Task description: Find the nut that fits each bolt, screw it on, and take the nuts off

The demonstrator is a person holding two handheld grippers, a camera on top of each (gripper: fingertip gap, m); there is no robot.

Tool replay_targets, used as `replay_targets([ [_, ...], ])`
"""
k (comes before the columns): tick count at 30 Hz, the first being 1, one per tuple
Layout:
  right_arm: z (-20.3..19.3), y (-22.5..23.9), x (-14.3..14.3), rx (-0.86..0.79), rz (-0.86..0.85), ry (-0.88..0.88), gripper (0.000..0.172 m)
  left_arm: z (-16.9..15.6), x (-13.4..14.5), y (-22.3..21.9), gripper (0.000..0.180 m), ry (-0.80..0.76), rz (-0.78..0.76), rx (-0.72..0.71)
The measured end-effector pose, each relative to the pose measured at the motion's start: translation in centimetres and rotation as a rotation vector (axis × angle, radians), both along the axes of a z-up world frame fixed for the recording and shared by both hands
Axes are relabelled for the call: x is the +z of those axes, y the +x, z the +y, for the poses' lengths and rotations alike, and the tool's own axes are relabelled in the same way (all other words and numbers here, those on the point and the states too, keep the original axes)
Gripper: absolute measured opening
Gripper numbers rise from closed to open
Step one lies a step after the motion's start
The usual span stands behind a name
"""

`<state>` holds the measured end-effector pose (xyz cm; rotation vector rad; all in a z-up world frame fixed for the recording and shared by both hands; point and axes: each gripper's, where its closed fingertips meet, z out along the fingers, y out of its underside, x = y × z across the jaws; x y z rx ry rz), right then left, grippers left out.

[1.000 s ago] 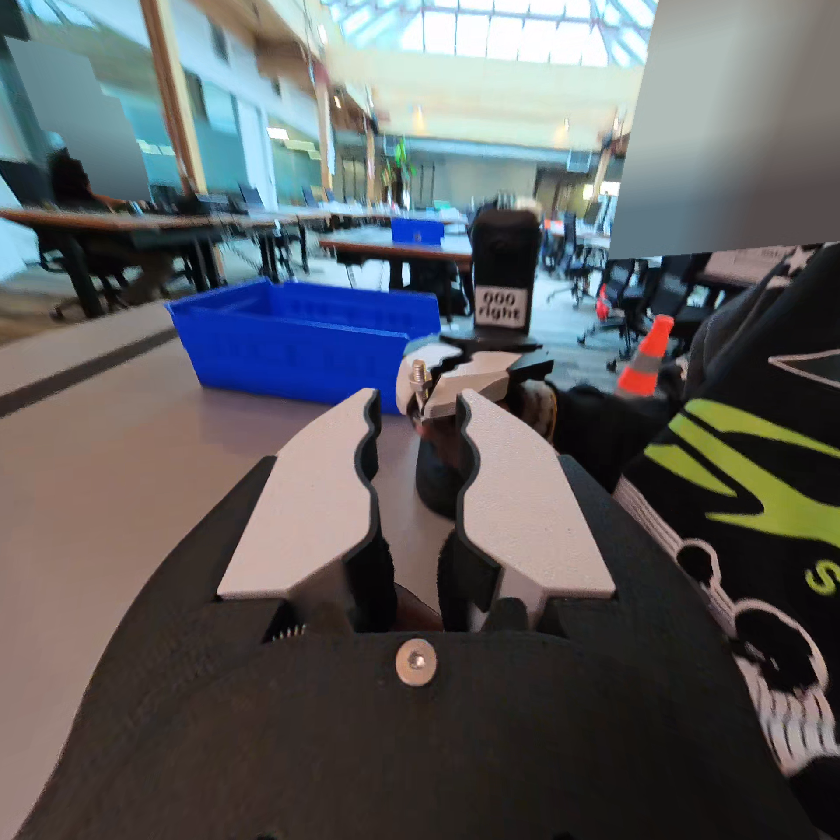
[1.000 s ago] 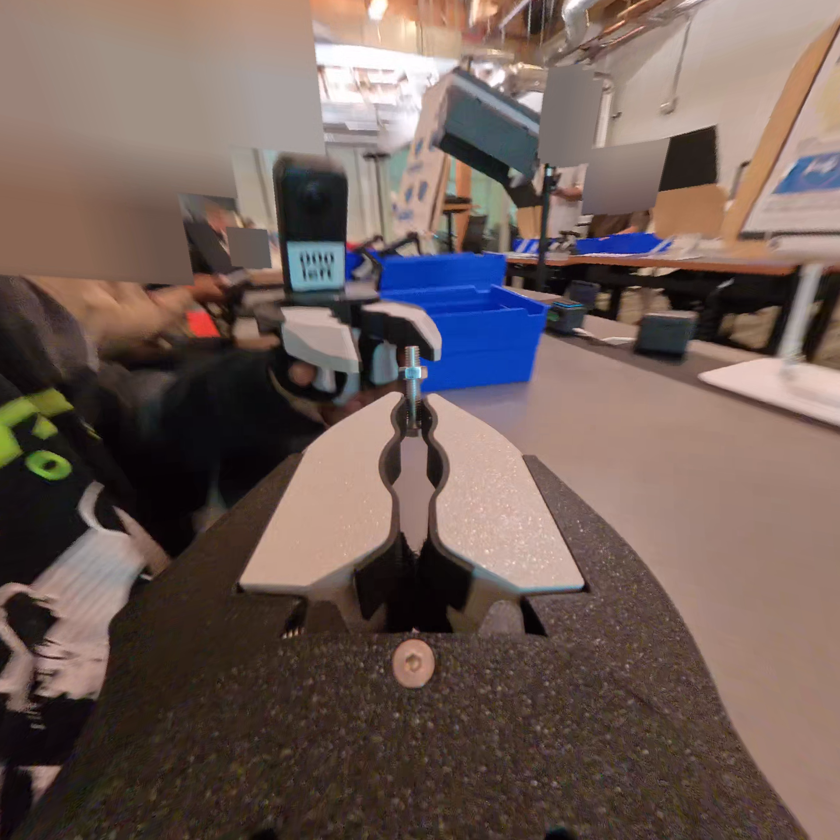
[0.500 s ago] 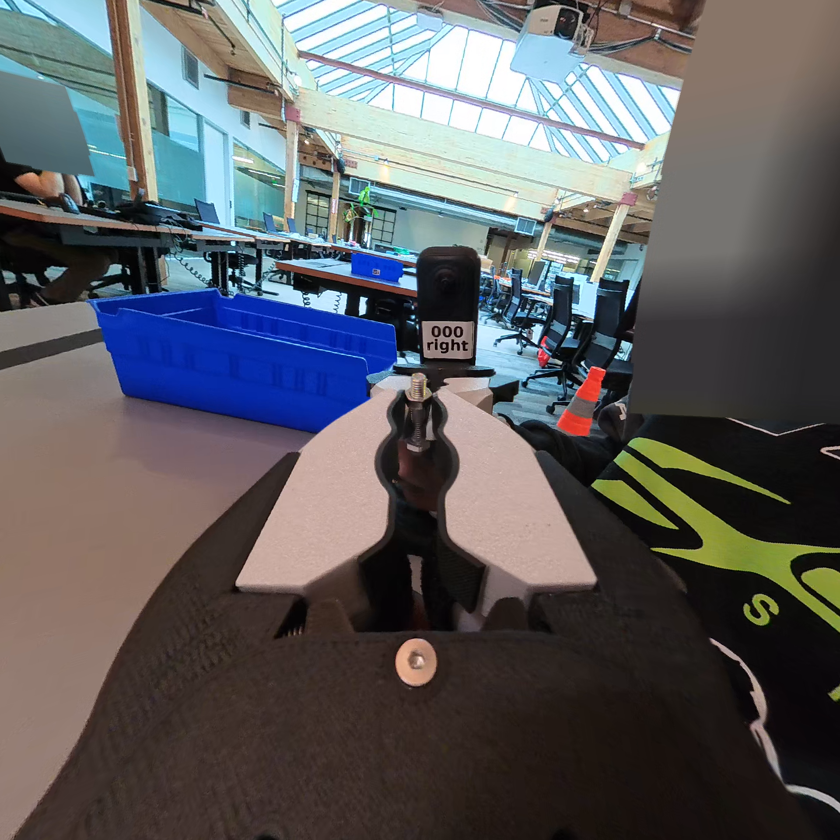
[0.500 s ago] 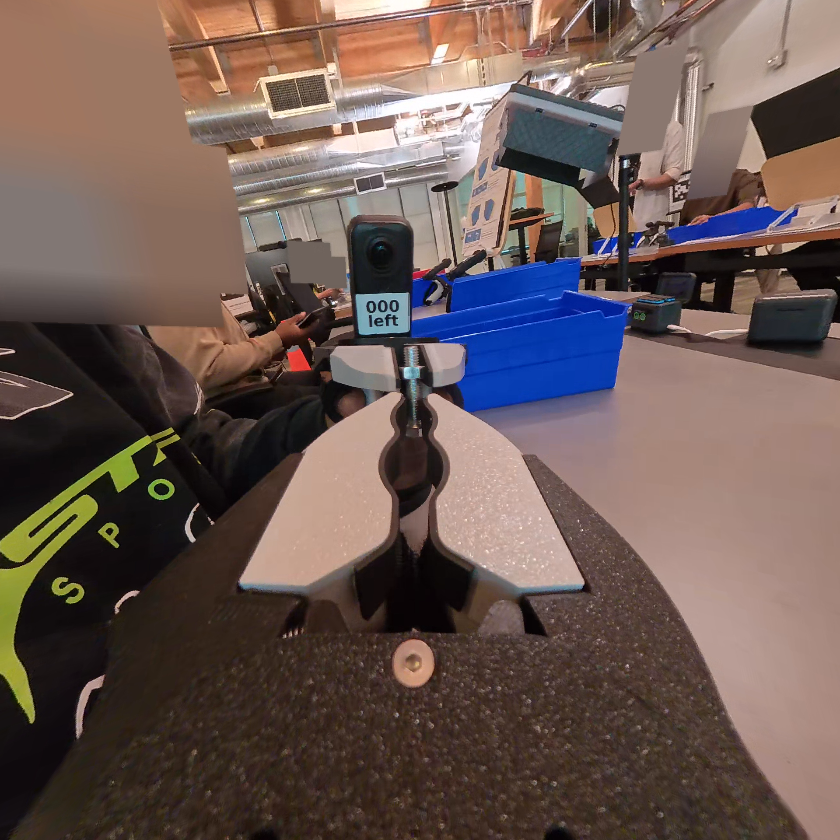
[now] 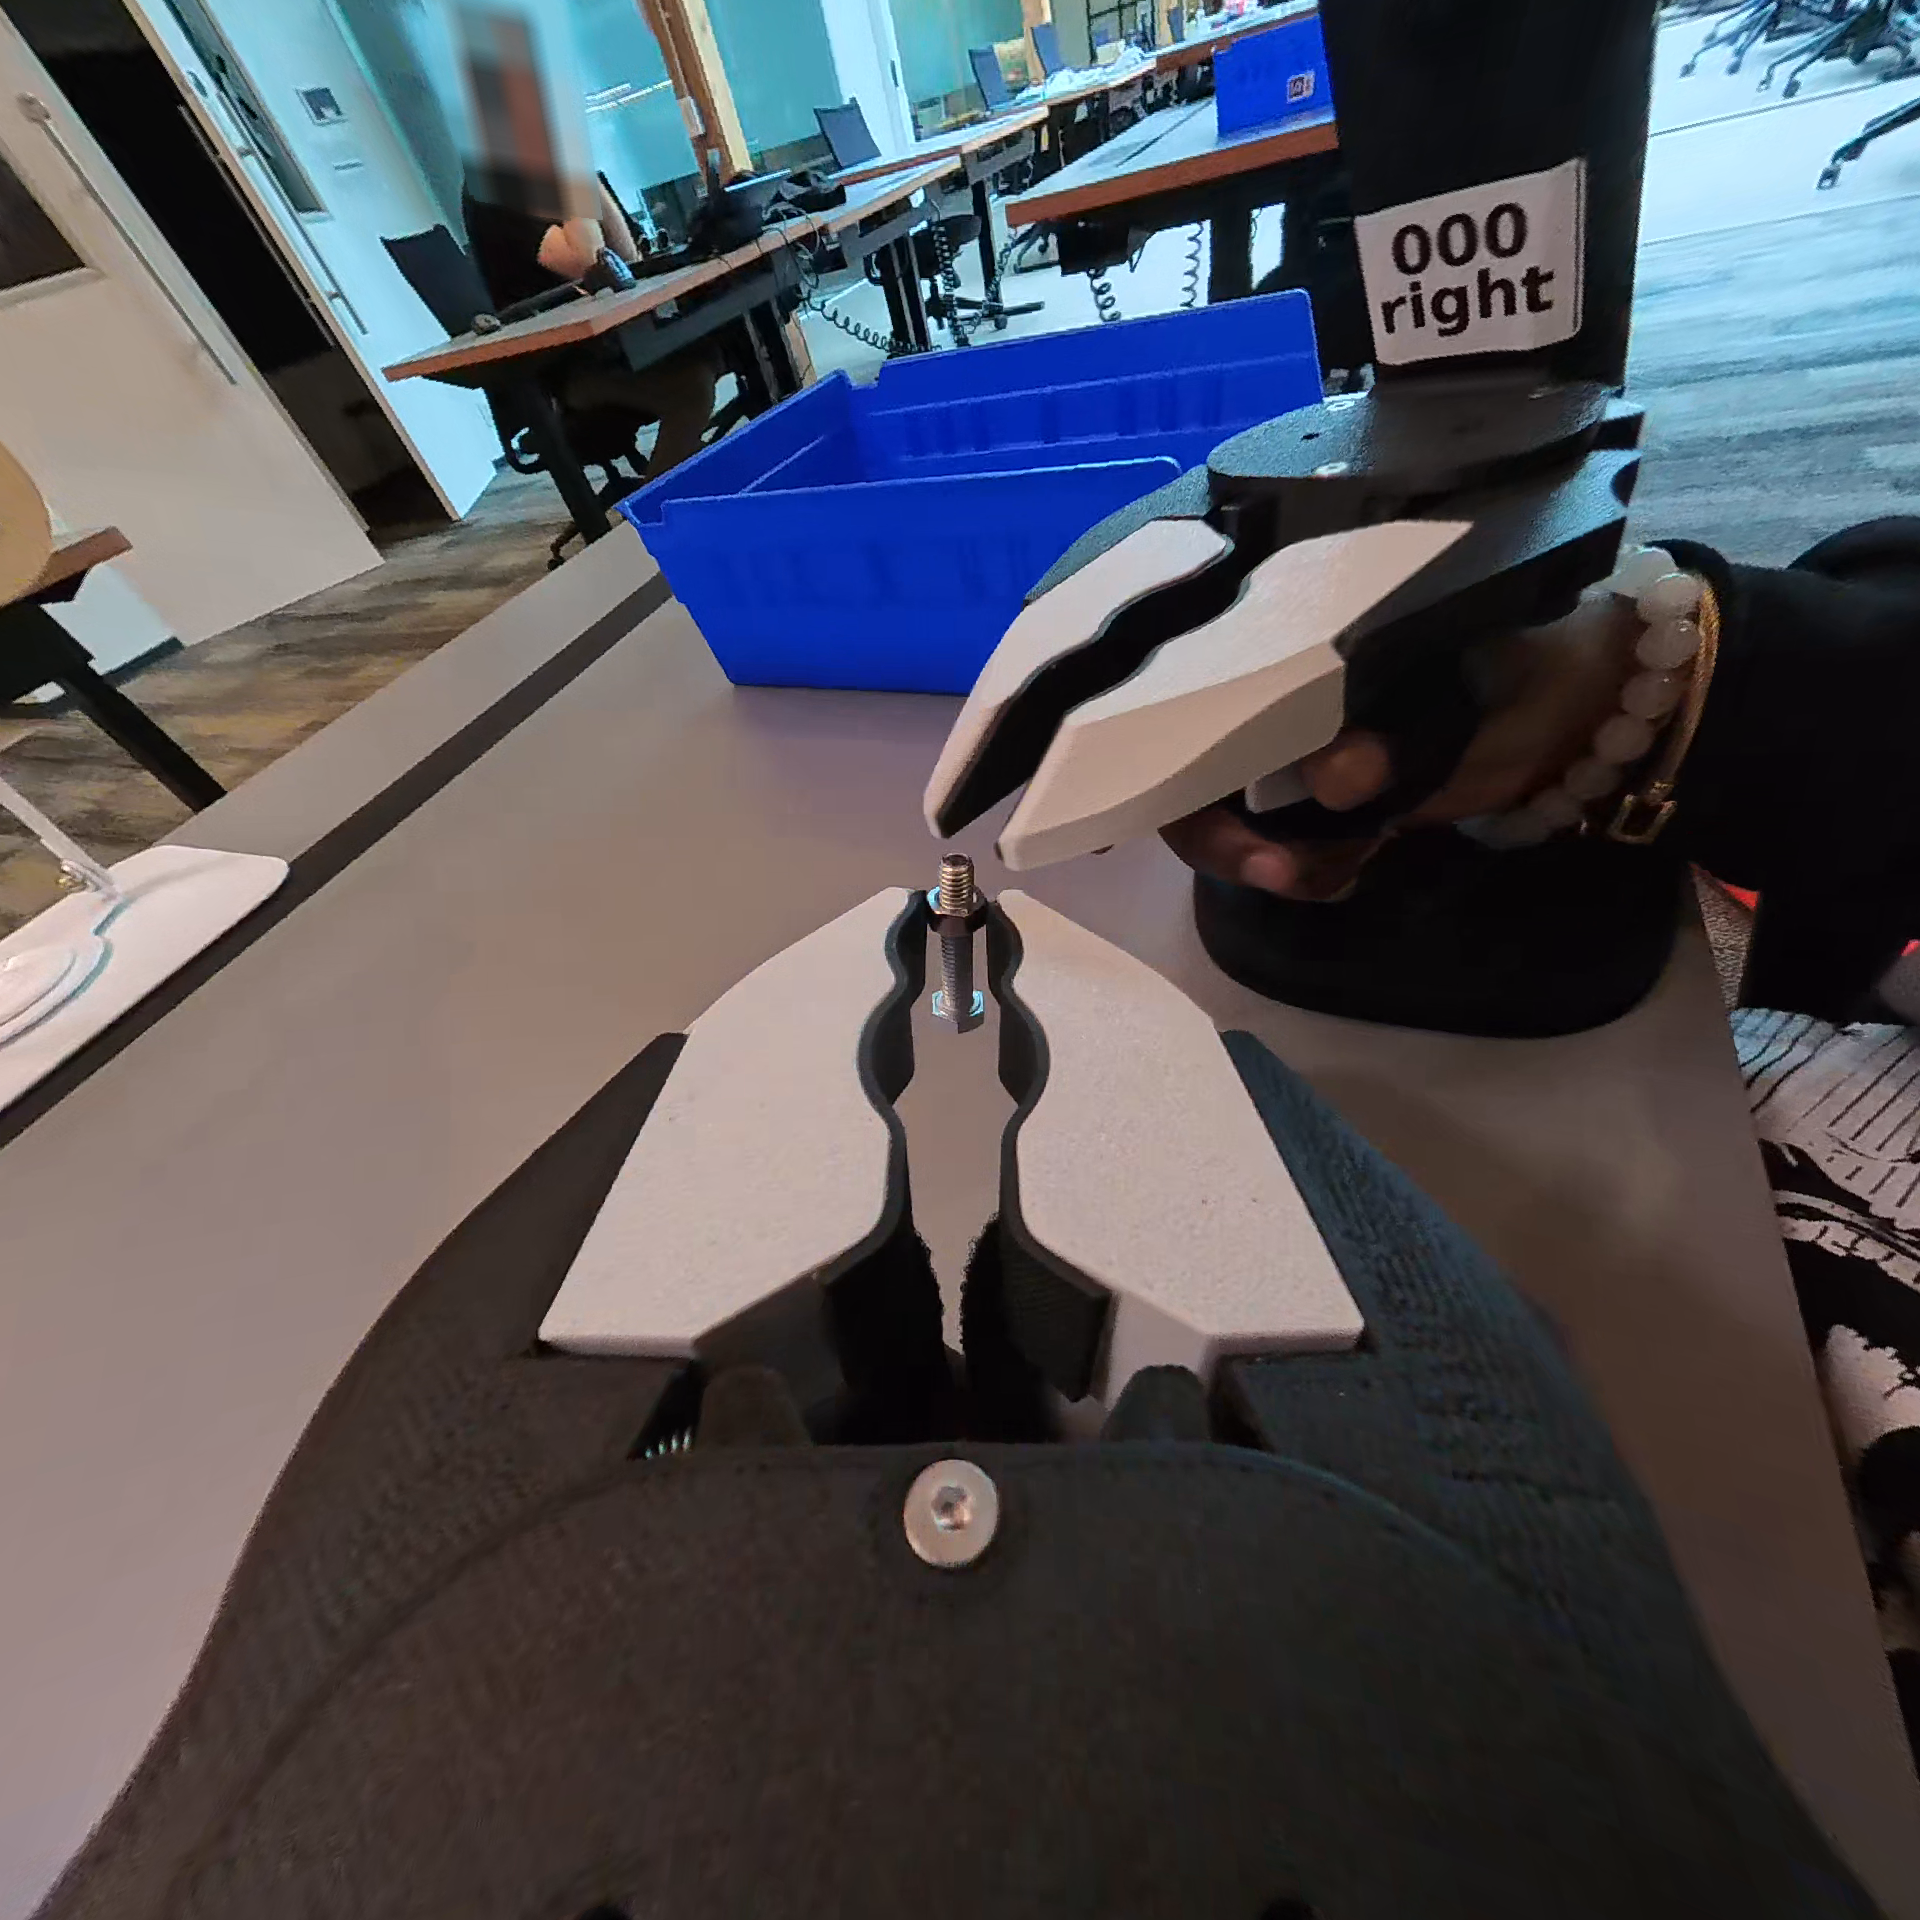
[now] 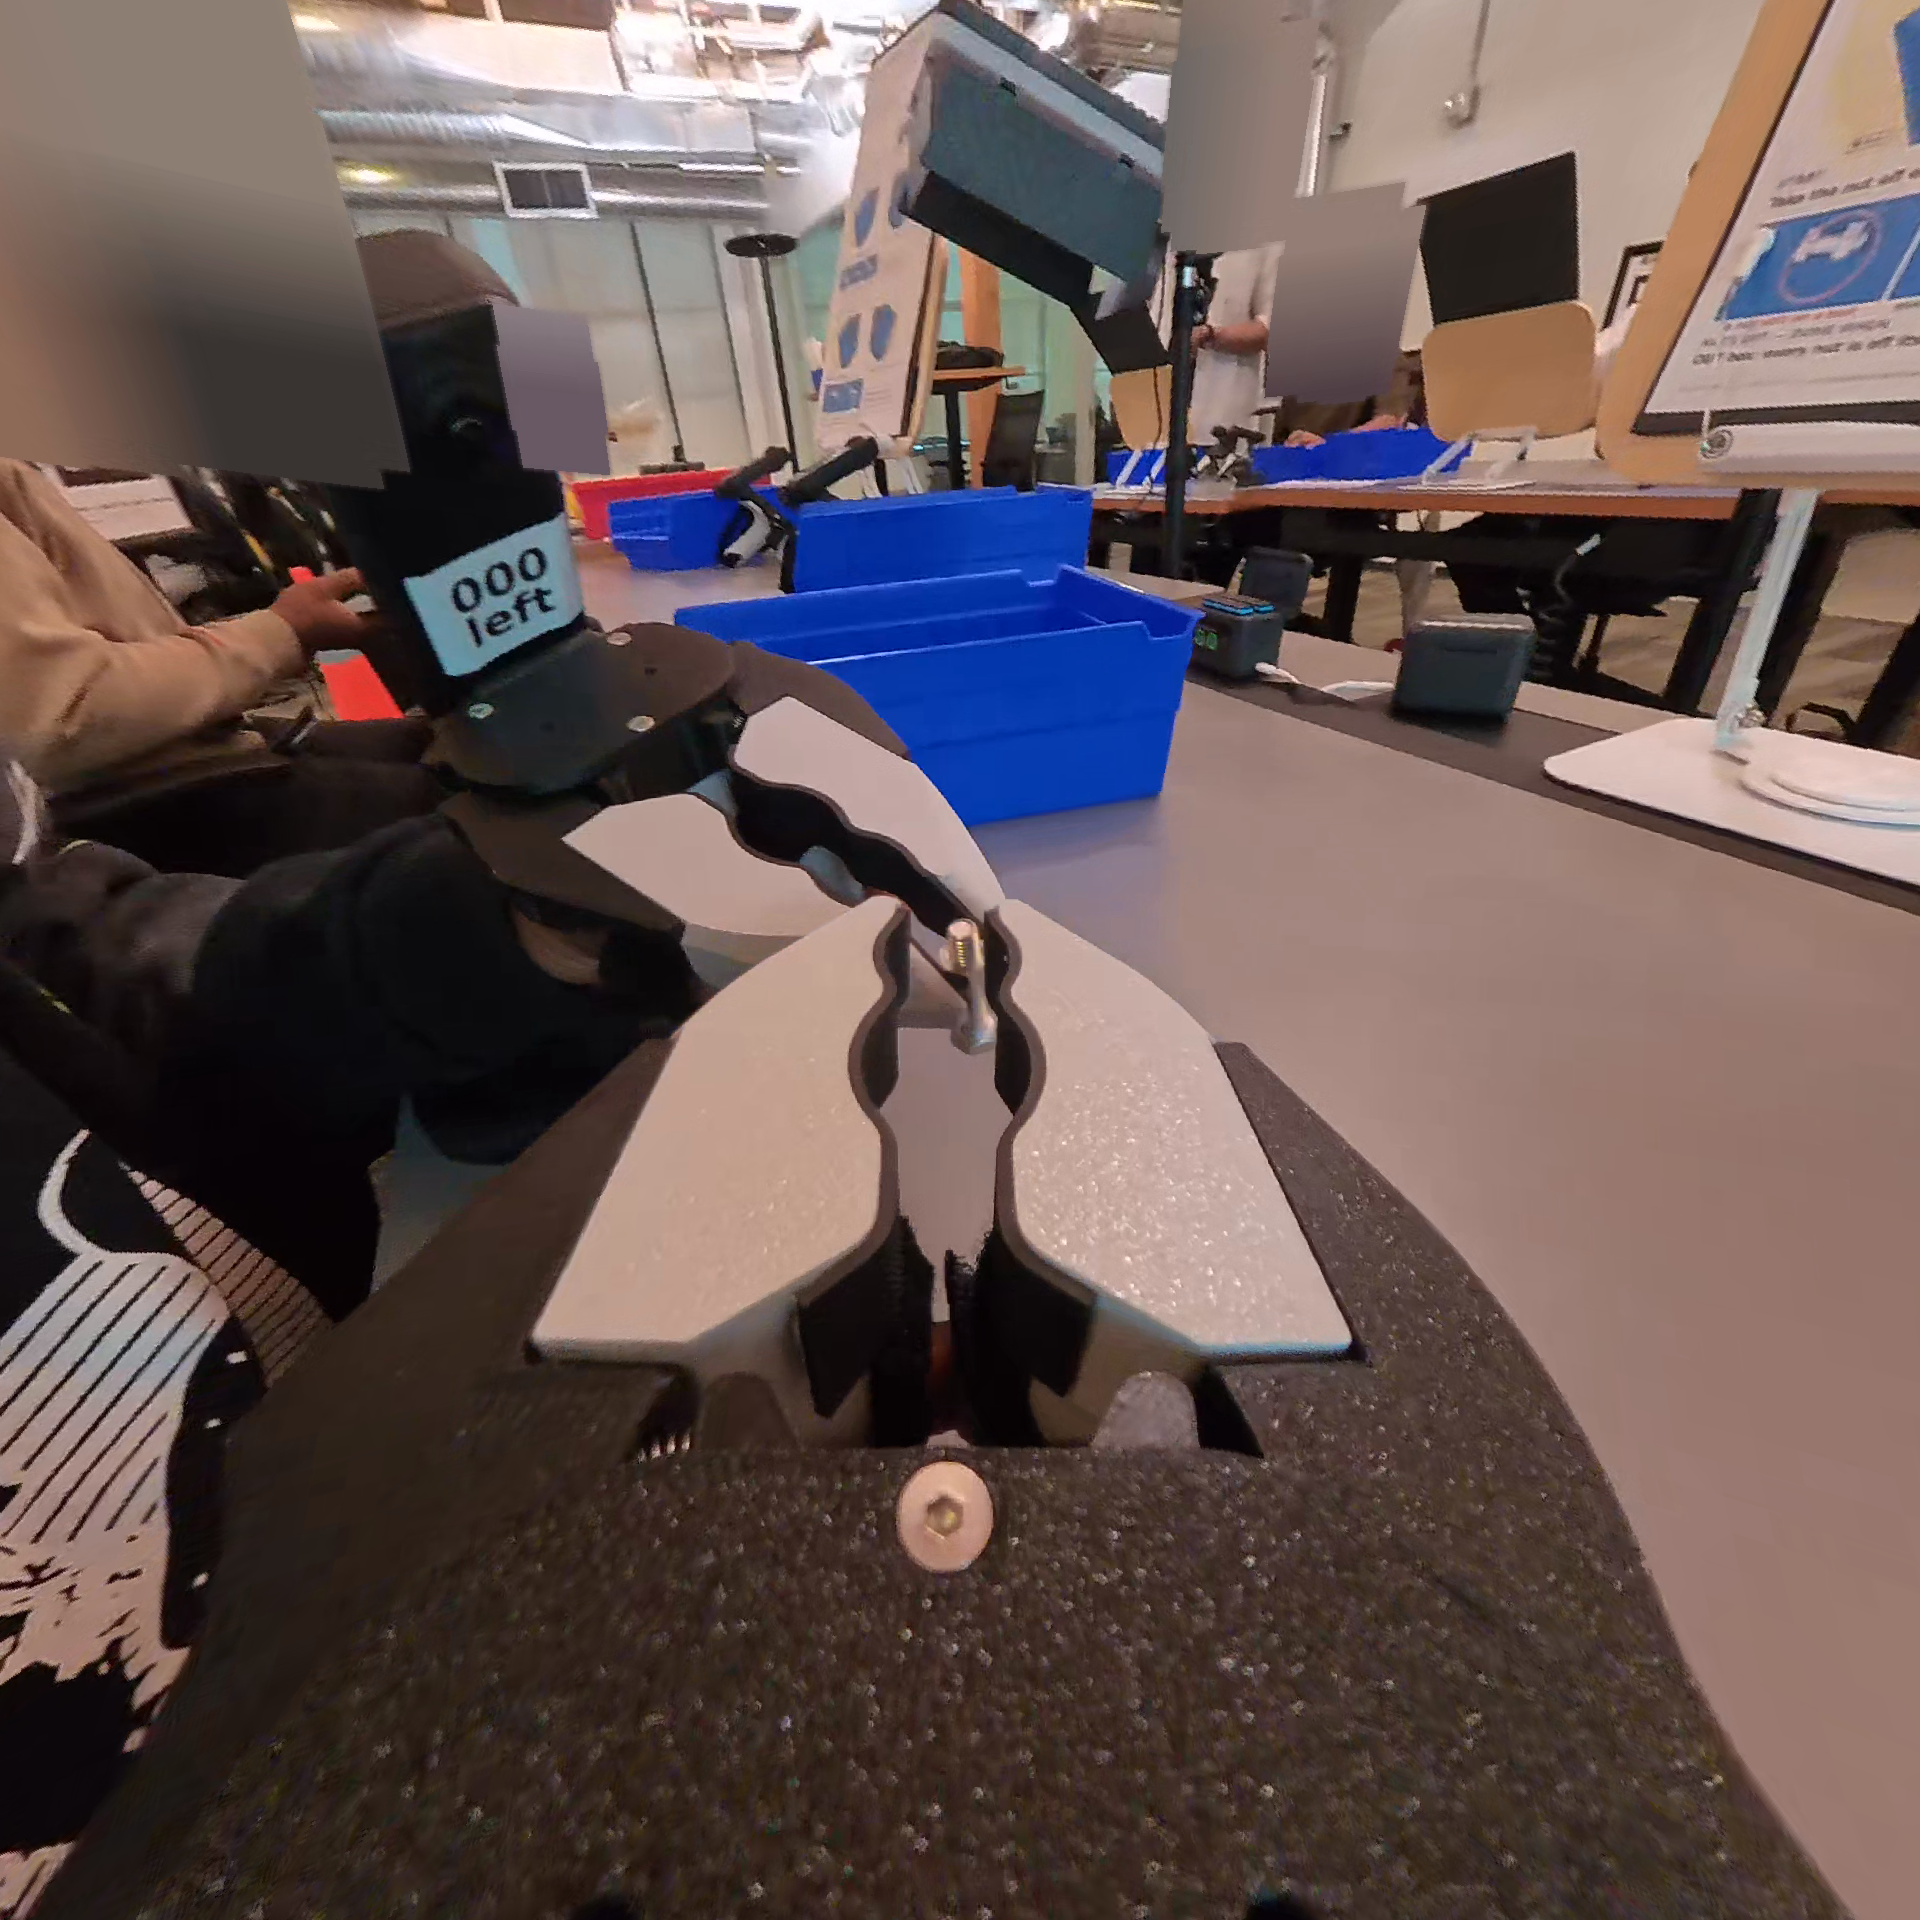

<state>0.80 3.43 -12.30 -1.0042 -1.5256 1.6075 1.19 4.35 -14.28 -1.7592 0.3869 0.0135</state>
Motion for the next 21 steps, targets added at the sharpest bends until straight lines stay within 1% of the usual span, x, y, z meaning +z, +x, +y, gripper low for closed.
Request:
replay_targets([
  [6, 0.1, -0.5, -0.6, -0.051, -0.019, 0.064, 0.010, 0.0, -0.1, 0.0, 0.011, -0.001, 0.023, 0.004],
  [11, 0.0, -0.5, -0.6, -0.043, -0.019, 0.074, 0.006, 0.0, -0.2, 0.1, 0.011, 0.001, 0.047, 0.008],
  [15, 0.1, -0.3, -0.3, -0.027, -0.011, 0.034, 0.005, 0.0, 0.0, 0.2, 0.012, 0.019, 0.031, -0.001],
  [17, 0.3, -0.1, 0.2, -0.019, 0.004, -0.005, 0.005, 0.0, -0.5, 0.1, 0.020, -0.004, 0.035, 0.003],
  [21, 0.5, 0.2, 0.7, 0.004, 0.020, -0.074, 0.005, 0.1, -0.9, 0.3, 0.020, -0.015, 0.045, -0.004],
])
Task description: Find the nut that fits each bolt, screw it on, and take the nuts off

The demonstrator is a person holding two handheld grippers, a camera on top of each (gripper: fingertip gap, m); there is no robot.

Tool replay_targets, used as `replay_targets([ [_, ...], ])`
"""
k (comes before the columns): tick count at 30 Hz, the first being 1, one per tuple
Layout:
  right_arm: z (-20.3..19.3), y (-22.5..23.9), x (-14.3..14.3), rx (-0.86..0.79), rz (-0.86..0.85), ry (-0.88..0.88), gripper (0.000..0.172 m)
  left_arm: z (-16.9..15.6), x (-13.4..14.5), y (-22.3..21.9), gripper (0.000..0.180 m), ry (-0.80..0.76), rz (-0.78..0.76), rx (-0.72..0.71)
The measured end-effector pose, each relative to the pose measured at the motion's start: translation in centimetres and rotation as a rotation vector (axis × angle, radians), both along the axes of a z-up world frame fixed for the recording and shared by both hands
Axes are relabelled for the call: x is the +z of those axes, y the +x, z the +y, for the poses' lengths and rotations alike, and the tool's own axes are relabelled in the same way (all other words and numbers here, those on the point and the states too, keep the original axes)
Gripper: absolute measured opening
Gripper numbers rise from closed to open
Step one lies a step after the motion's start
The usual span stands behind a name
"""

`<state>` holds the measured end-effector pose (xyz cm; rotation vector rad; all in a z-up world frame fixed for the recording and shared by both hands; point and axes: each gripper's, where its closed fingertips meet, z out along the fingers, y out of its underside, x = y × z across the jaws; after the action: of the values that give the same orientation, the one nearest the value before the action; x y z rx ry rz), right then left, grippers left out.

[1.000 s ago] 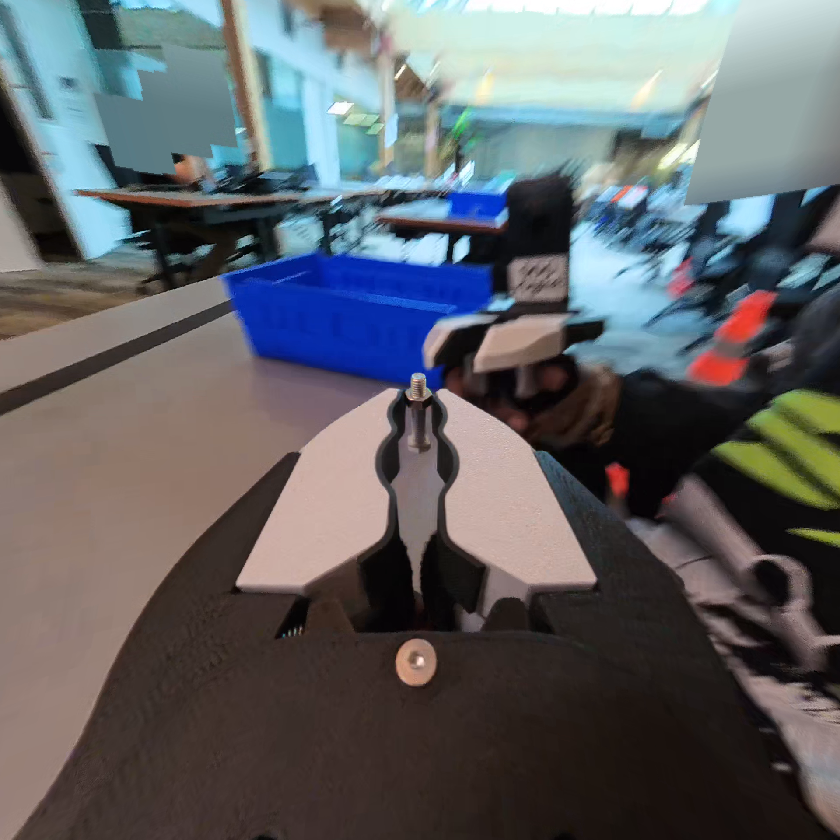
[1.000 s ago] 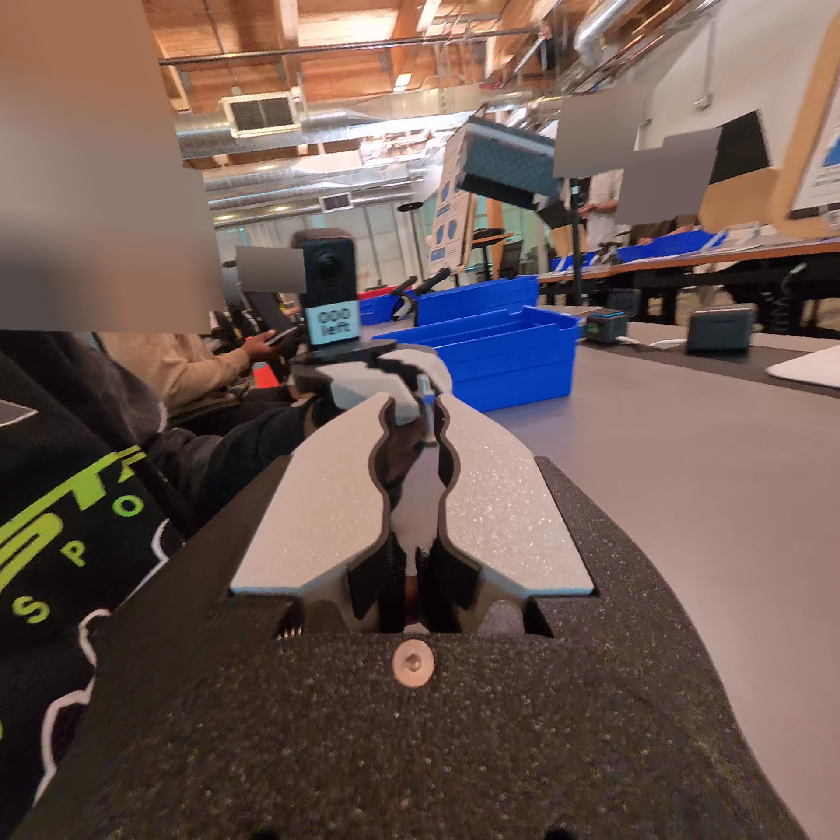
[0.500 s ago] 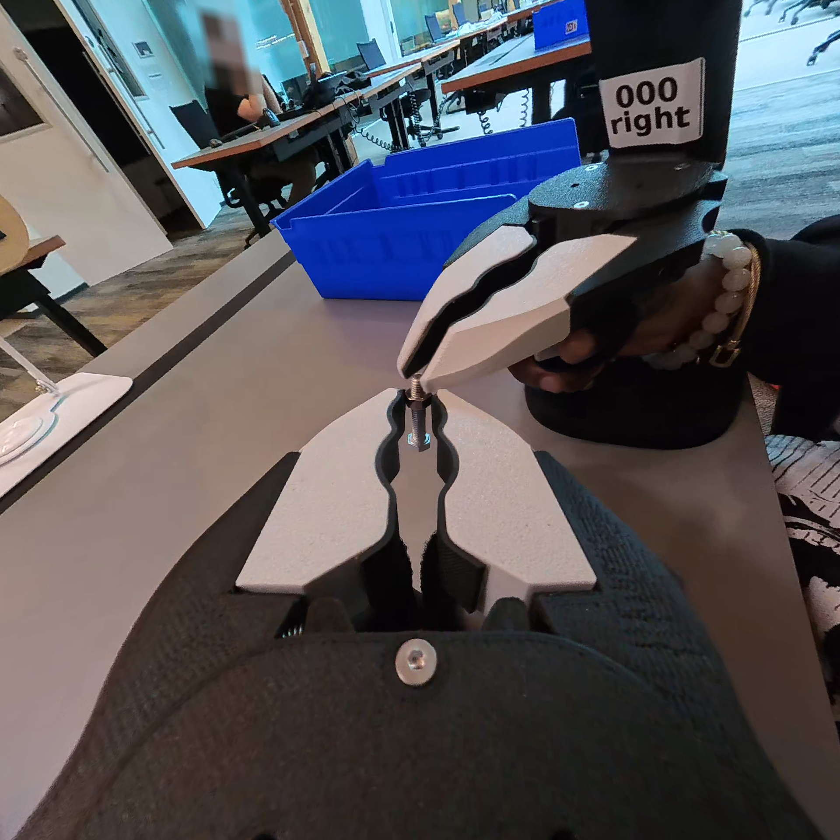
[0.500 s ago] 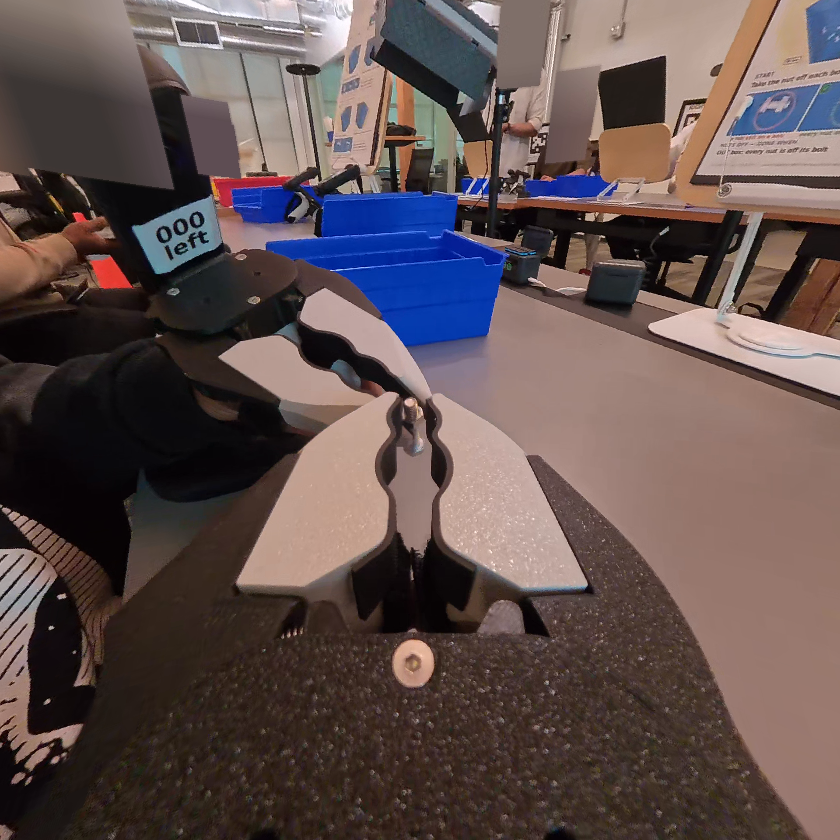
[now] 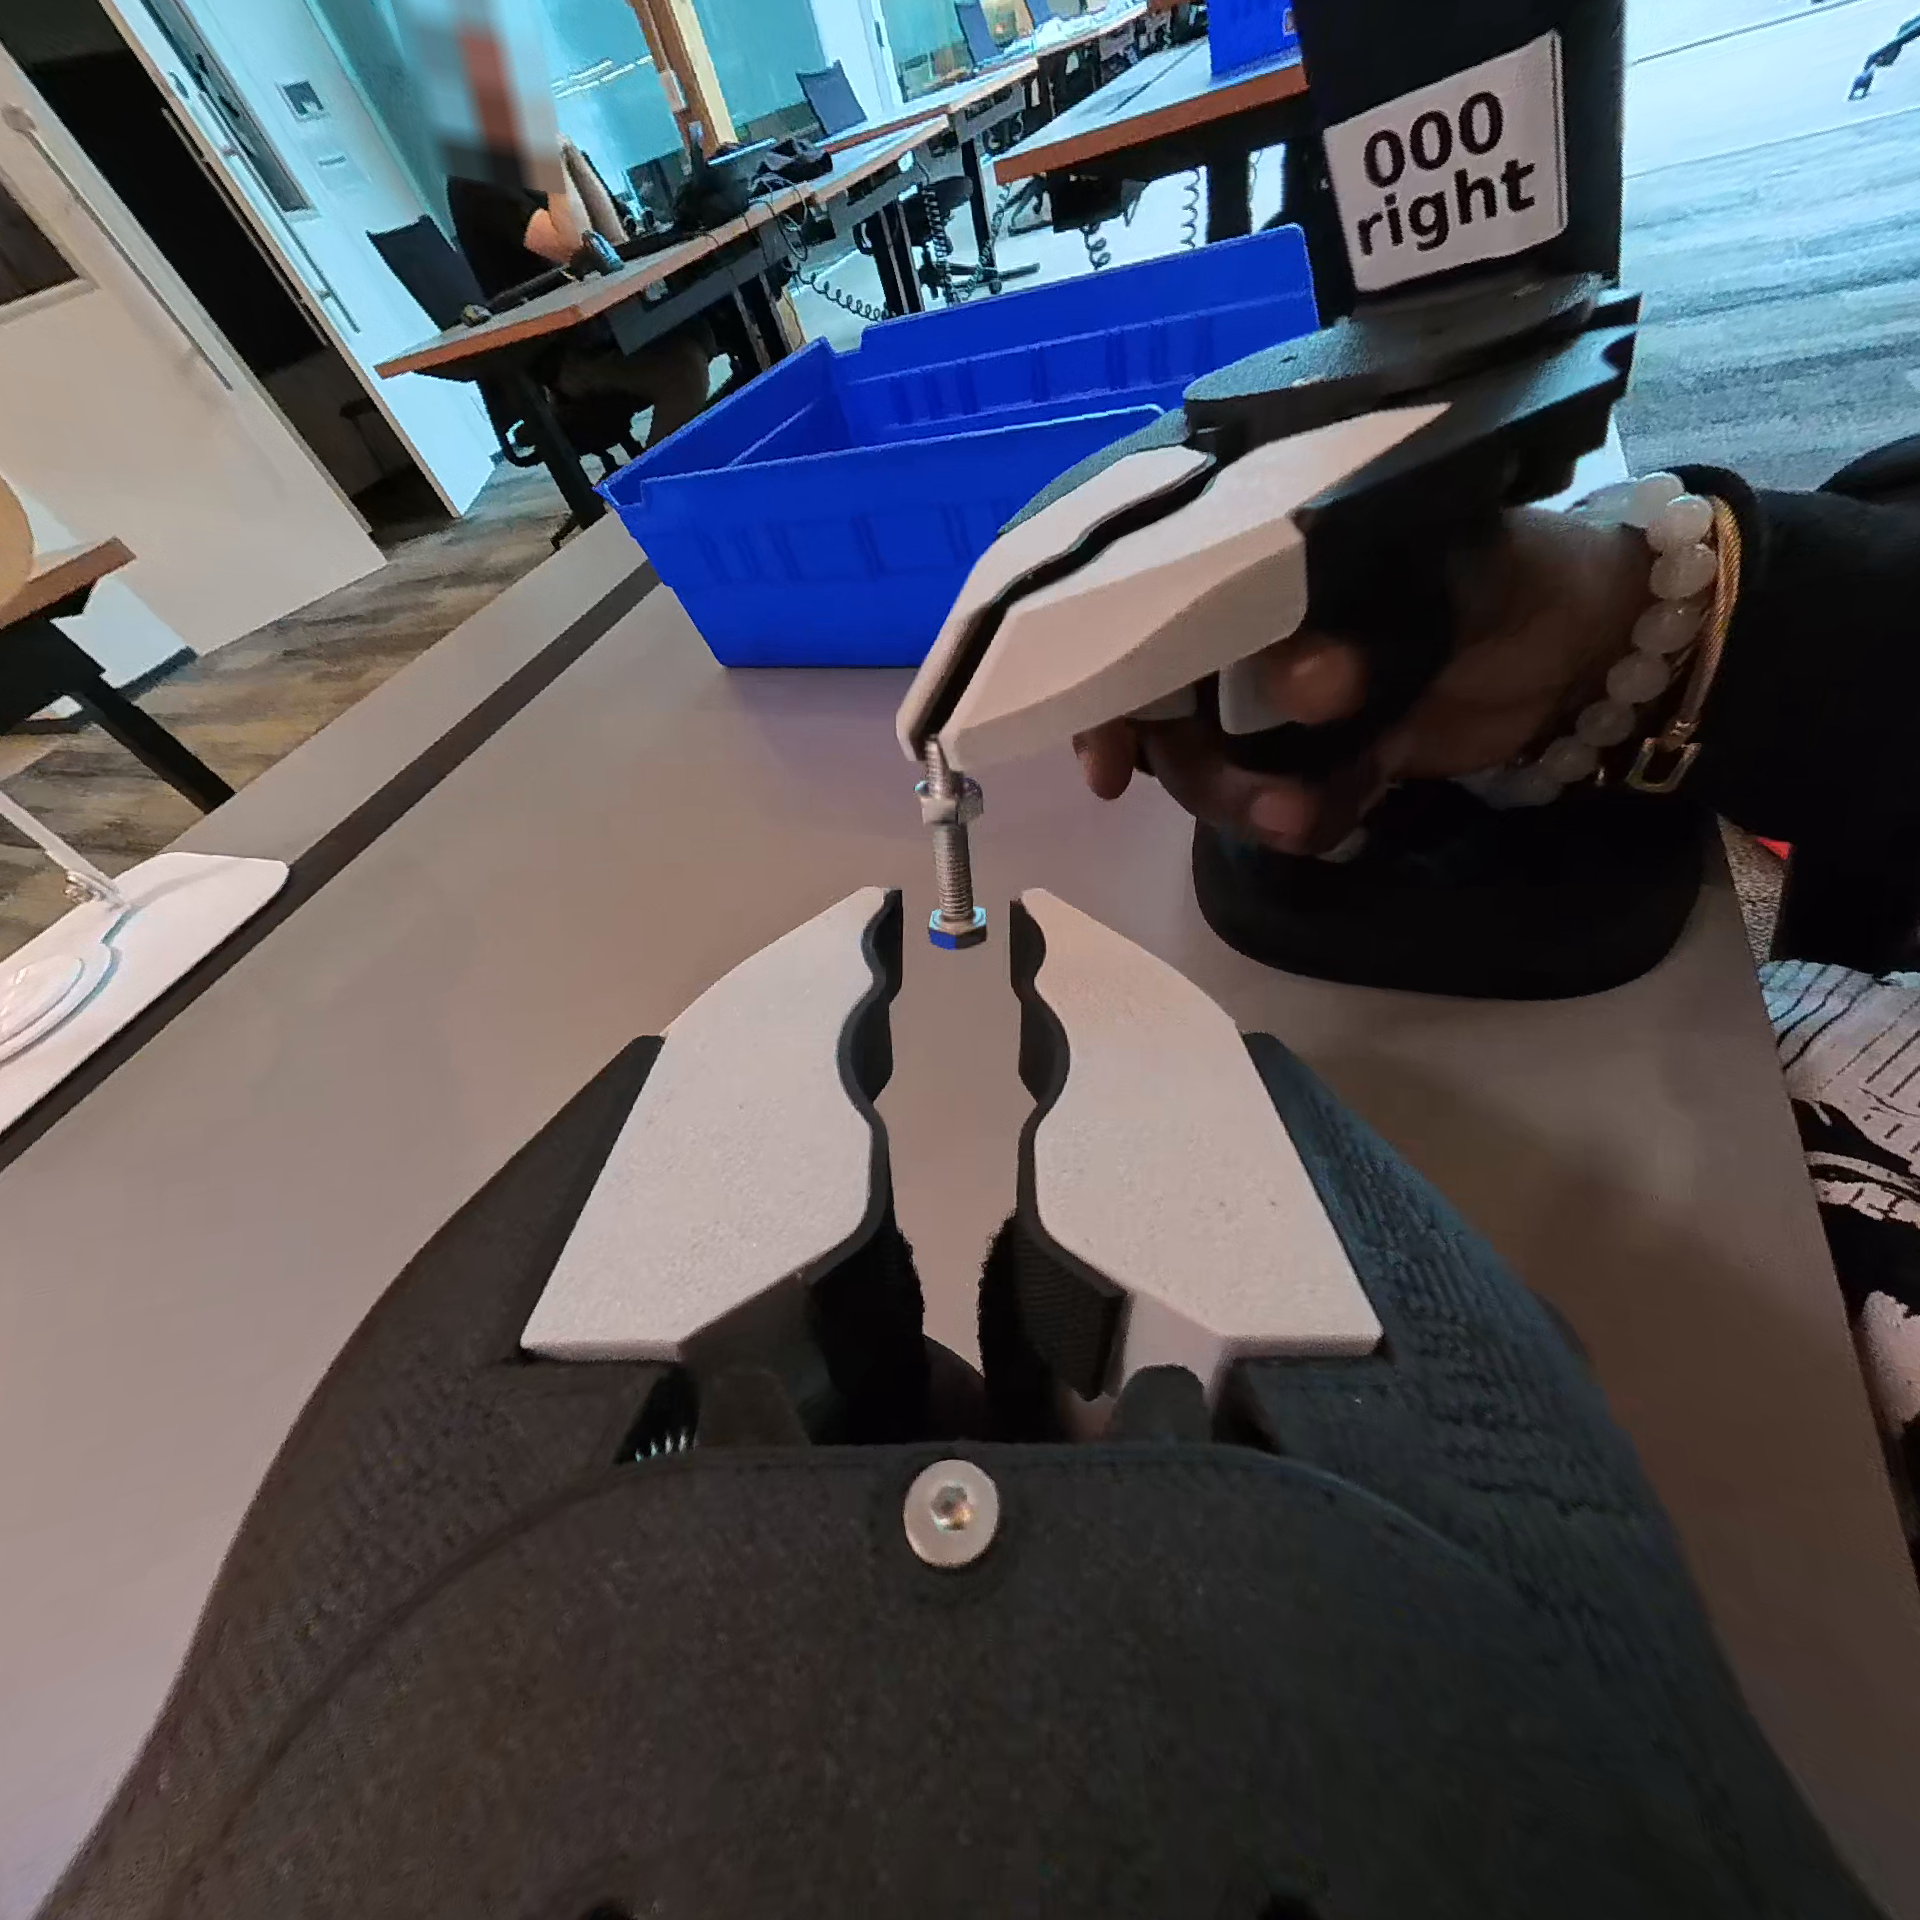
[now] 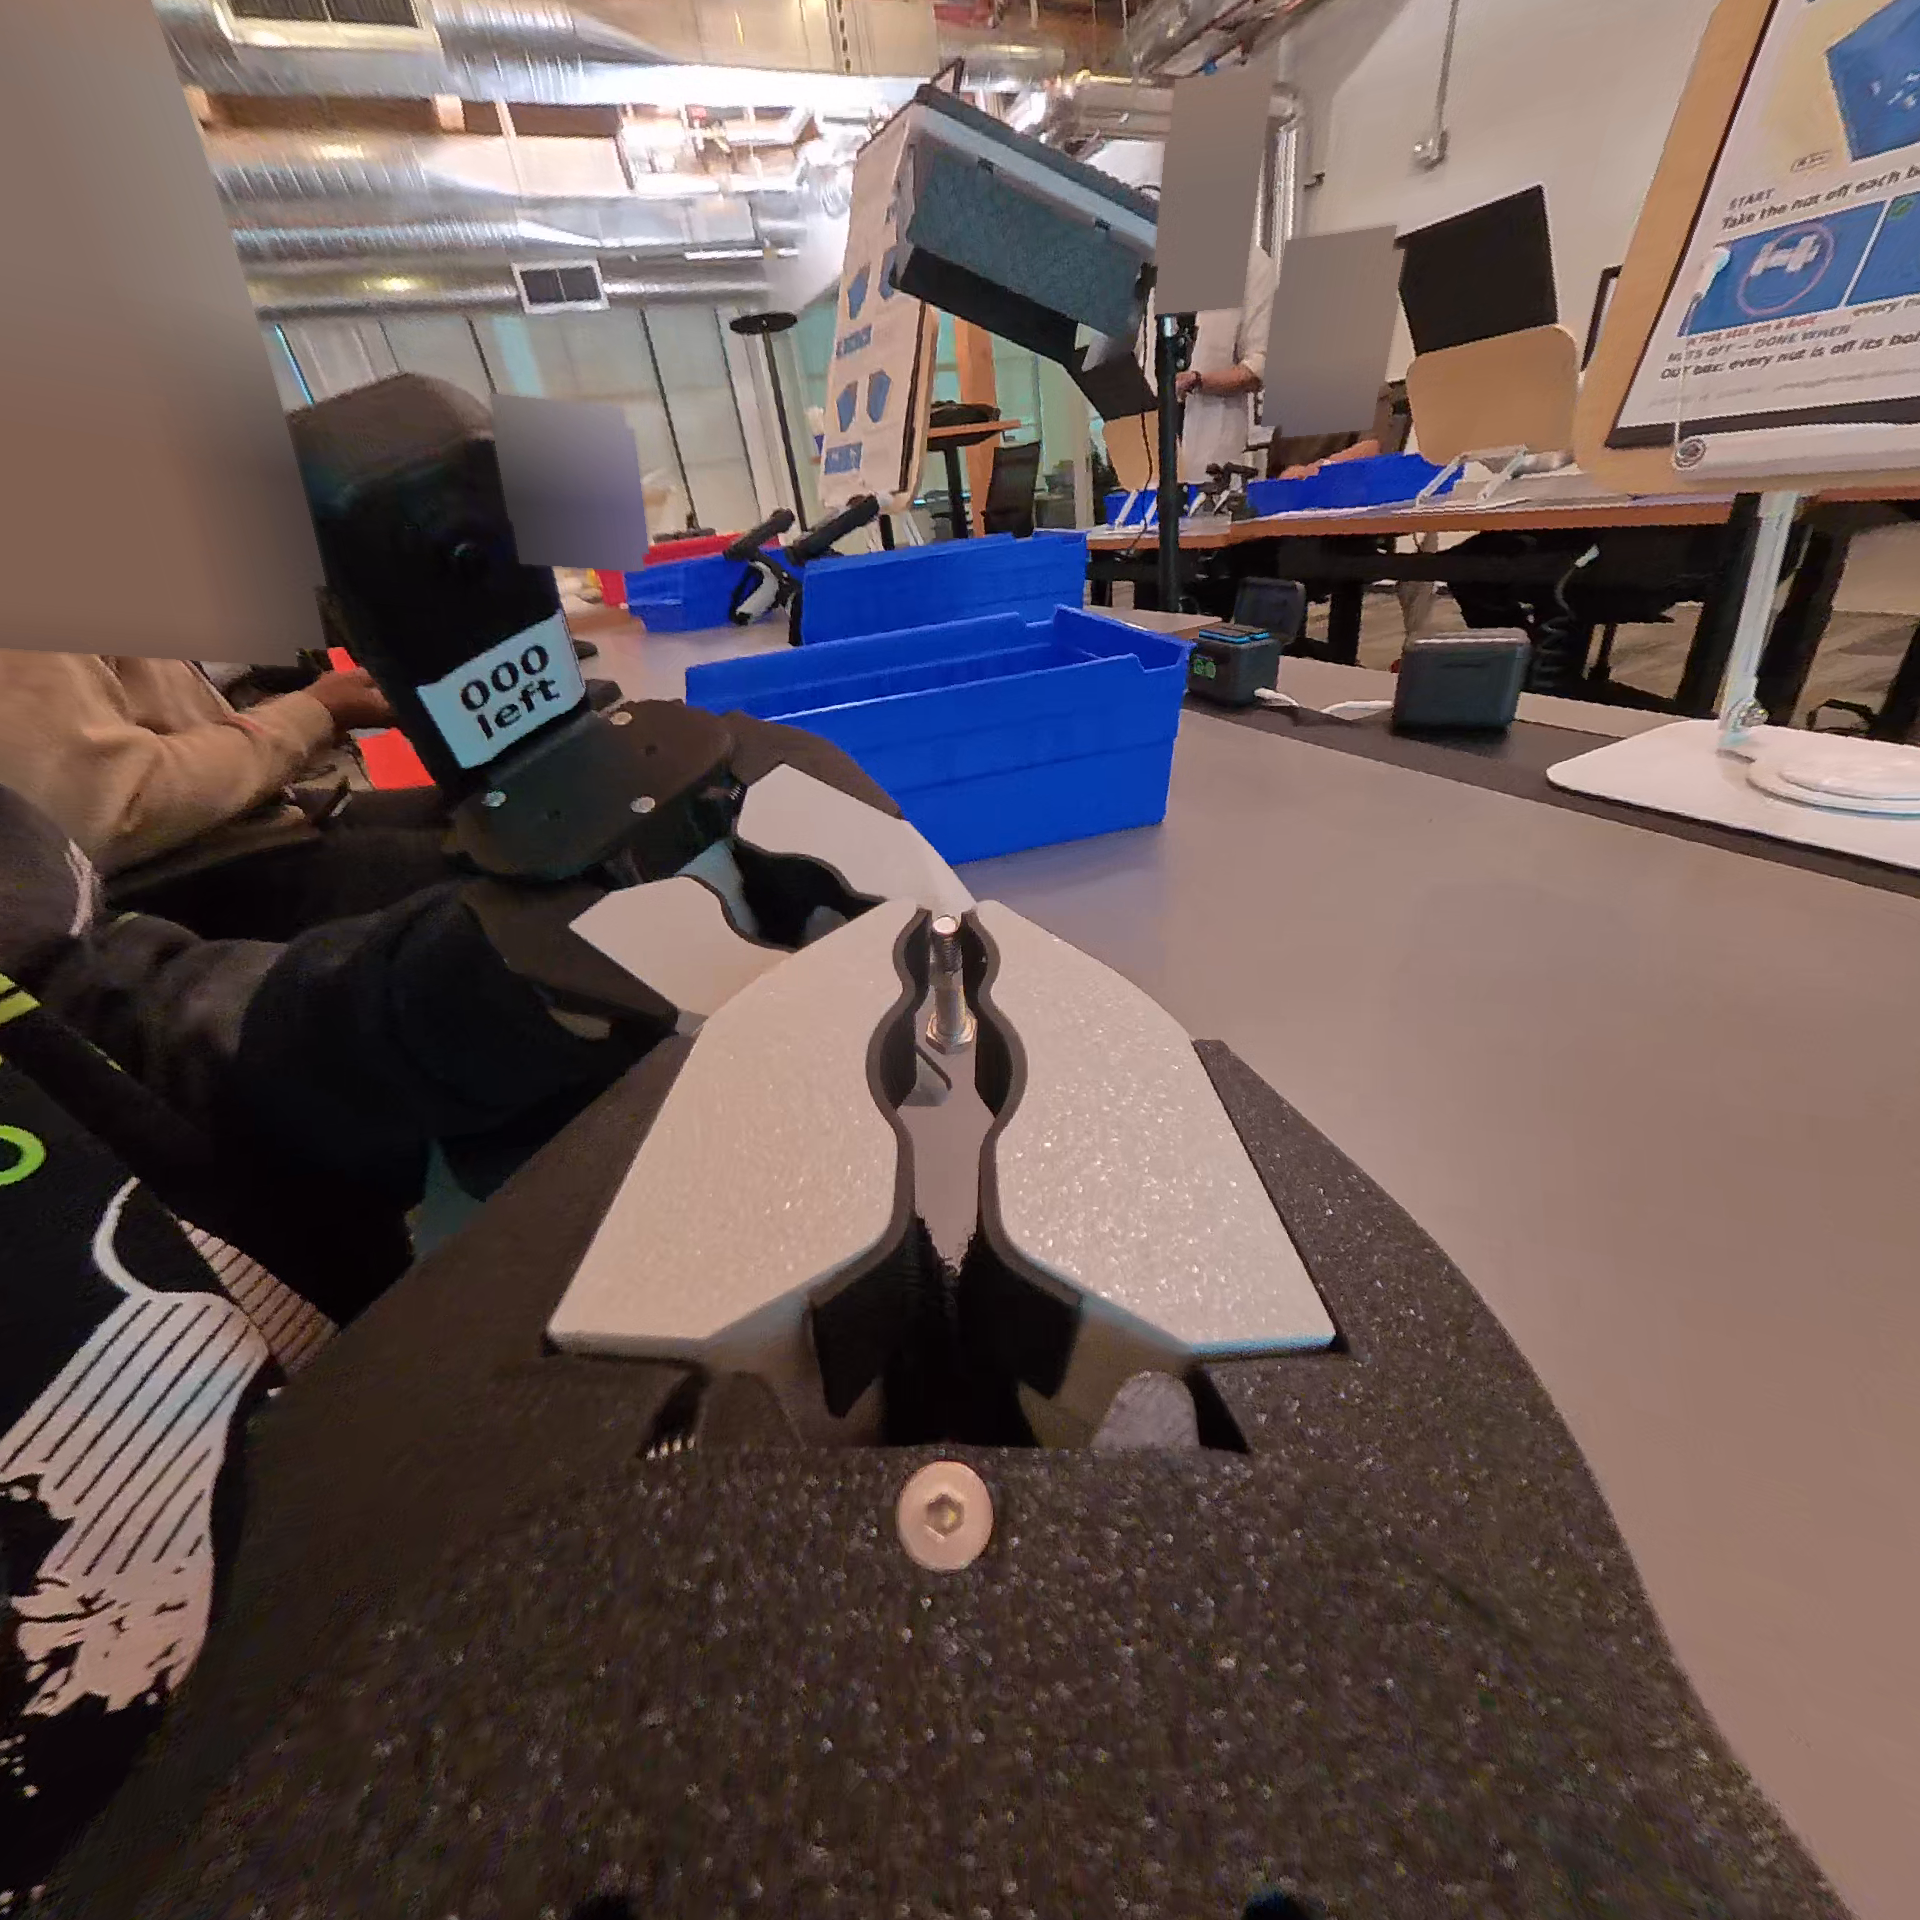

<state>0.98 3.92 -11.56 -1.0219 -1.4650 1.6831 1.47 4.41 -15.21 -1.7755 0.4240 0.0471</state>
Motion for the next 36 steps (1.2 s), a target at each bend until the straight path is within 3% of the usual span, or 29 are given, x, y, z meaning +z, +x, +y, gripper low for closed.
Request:
replay_targets([
  [10, -0.2, 0.2, 0.2, 0.020, 0.008, -0.023, 0.005, 0.0, -0.1, 0.1, 0.011, -0.001, -0.017, -0.014],
  [13, -0.3, 0.3, 0.6, 0.034, 0.033, -0.039, 0.006, -0.2, 0.3, 0.5, 0.010, 0.013, -0.085, -0.051],
  [18, -0.8, 0.5, 0.8, 0.075, 0.044, -0.069, 0.039, -0.7, 1.0, 1.5, 0.010, 0.032, -0.268, -0.148],
  [20, -1.2, 0.3, 0.5, 0.081, 0.030, -0.051, 0.042, -0.8, 1.0, 1.9, 0.010, 0.031, -0.280, -0.170],
  [33, -1.0, 0.6, 0.9, 0.076, 0.058, -0.050, 0.037, -1.4, 2.0, 2.5, 0.010, 0.075, -0.366, -0.240],
  [36, -0.1, 0.9, 1.4, 0.047, 0.085, -0.087, 0.016, -1.7, 2.5, 1.9, 0.010, 0.106, -0.399, -0.234],
])
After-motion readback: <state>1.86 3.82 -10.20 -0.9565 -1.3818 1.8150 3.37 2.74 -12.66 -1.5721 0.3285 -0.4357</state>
